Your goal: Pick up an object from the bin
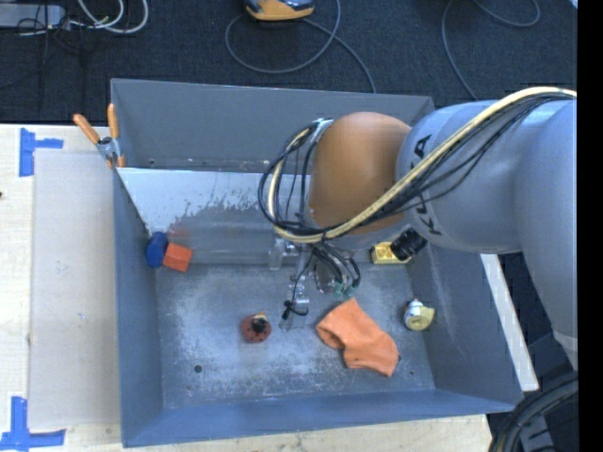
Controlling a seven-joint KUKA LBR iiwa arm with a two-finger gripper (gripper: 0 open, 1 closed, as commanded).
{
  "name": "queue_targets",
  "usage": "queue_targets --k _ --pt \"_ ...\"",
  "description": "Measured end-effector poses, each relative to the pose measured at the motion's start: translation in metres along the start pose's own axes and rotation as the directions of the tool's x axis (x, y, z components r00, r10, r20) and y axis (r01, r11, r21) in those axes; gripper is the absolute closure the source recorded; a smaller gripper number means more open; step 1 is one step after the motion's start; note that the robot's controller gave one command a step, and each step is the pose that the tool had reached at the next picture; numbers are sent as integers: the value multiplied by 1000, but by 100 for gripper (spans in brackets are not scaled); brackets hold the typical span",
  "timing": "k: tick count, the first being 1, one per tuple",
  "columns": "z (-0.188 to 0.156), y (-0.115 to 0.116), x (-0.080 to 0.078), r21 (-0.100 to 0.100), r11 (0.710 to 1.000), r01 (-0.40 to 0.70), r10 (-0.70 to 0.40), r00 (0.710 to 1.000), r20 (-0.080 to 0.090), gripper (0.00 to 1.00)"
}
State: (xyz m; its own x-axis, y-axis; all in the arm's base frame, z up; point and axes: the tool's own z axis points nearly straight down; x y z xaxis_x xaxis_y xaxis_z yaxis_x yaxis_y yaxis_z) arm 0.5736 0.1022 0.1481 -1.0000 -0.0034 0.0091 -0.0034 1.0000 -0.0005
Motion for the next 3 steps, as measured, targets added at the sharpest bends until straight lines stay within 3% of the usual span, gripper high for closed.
queue_targets --k 1,2,3 --pt "-5 0 -1 -1 1000 -2 2 1000 7 0" --pt "41 -32 21 -2 999 50 -50 999 8 0" --pt "73 -42 44 2 979 202 -202 979 -2 0"
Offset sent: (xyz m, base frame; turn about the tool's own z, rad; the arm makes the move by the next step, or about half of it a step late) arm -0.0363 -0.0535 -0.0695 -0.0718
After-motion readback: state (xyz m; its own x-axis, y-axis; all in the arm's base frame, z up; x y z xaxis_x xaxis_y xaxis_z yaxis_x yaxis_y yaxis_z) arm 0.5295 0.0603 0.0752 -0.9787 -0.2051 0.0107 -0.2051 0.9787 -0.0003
